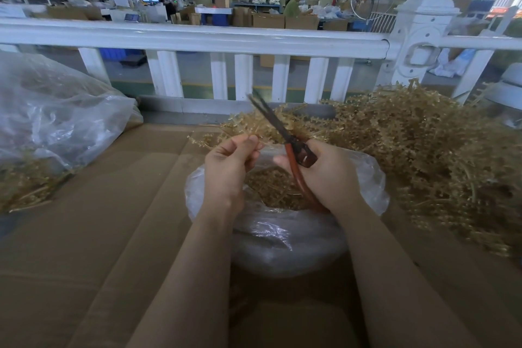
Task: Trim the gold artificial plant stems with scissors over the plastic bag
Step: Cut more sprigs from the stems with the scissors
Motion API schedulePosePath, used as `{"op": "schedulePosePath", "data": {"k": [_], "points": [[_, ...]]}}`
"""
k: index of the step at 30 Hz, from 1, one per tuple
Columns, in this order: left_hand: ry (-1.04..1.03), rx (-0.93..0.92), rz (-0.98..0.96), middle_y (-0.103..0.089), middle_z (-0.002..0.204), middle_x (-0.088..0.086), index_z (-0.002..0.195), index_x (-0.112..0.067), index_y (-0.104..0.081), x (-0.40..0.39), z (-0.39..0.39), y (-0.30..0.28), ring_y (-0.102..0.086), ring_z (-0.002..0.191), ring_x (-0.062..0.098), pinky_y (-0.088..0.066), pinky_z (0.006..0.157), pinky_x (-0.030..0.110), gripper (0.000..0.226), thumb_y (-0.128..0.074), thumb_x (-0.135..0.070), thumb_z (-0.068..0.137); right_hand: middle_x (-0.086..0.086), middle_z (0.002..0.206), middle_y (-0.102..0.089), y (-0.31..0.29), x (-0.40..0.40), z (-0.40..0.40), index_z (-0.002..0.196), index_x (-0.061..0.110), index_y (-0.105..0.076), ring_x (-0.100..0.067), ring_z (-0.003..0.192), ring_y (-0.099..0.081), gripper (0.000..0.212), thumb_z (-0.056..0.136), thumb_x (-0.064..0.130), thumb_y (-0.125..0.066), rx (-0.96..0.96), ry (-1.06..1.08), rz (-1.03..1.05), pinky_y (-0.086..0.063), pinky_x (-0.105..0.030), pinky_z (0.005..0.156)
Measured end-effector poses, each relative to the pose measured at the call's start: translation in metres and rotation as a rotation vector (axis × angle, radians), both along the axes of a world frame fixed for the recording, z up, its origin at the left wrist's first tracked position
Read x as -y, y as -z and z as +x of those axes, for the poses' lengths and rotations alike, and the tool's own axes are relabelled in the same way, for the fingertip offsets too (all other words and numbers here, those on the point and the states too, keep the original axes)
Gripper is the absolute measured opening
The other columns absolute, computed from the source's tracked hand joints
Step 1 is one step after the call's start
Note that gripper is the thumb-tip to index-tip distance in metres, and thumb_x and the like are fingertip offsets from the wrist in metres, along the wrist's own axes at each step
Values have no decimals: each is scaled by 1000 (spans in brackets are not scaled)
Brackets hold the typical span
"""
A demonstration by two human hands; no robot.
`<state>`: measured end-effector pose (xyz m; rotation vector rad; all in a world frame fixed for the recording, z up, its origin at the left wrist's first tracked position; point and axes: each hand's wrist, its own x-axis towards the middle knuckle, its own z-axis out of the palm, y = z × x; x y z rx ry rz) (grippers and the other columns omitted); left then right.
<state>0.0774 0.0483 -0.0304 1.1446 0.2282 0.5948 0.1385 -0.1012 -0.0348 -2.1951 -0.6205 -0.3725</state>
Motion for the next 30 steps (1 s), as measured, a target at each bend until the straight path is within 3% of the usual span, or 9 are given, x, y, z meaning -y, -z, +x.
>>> {"op": "schedulePosePath", "data": {"k": [4, 8, 14, 19, 20, 22, 24, 26, 30], "points": [[75, -36, 46, -69, 68, 0, 79, -12, -74, 5, 0, 1, -59, 60, 5, -49, 63, 18, 13, -68, -7, 90, 4, 58, -66, -8, -2, -1, 76, 14, -70, -12, 52, -61, 54, 72, 69, -70, -196, -99, 262, -50, -34, 55], [162, -25, 100, -72, 73, 1, 85, -8, -74, 8, -1, 3, -58, 65, 8, -50, 70, 21, 8, -67, -8, 89, 6, 53, -66, -11, -3, -2, 75, 17, -71, 0, 46, -58, 17, 89, 25, -75, -297, -199, 334, -45, -13, 49], [158, -37, 42, -71, 72, -1, 82, -10, -70, 9, 0, 1, -58, 62, 6, -51, 63, 17, 8, -67, -8, 89, 8, 53, -66, -12, -3, -1, 75, 20, -67, 1, 46, -58, 19, 90, 11, -73, -289, -228, 337, -44, -11, 47], [115, -31, 32, -65, 62, -2, 80, -8, -69, 7, 0, 0, -59, 57, 4, -50, 57, 16, 11, -66, -5, 90, 13, 59, -66, -9, -3, 3, 77, 24, -68, -4, 54, -62, 12, 85, 23, -77, -244, -183, 248, -54, -26, 58], [110, -23, 26, -65, 60, -3, 82, -7, -69, 7, 0, 0, -60, 56, 3, -50, 56, 15, 10, -65, -5, 91, 15, 62, -67, -8, -3, 3, 79, 26, -69, -2, 56, -62, 14, 82, 35, -79, -237, -166, 223, -54, -27, 59], [103, 1, -4, -66, 59, -6, 87, -6, -69, 7, -1, -1, -60, 54, 1, -49, 54, 14, 7, -64, -5, 92, 28, 74, -67, -6, -1, 4, 84, 34, -67, 4, 66, -63, 37, 68, 68, -73, -182, -123, 130, -48, -23, 60], [89, 14, -43, -68, 62, -8, 87, -7, -69, 6, -1, -2, -59, 53, 0, -48, 52, 15, 7, -64, -7, 91, 40, 83, -61, -4, 2, 3, 85, 43, -59, 9, 76, -60, 50, 60, 86, -61, -97, -90, 0, -41, -20, 59], [69, 18, -59, -68, 63, -10, 83, -11, -70, 4, -2, -2, -56, 51, -1, -47, 51, 14, 12, -63, -8, 92, 33, 78, -62, -2, 2, 2, 86, 42, -53, 8, 72, -57, 55, 59, 90, -55, -44, -75, -81, -37, -18, 58], [58, 30, -61, -64, 58, -12, 57, -21, -74, 3, -1, -2, -52, 47, -3, -43, 50, 11, 47, -55, -4, 97, 30, 81, -59, 1, 2, 2, 100, 46, -54, 13, 76, -51, 61, 61, 91, -53, 8, -56, -142, -32, -11, 60]]}}
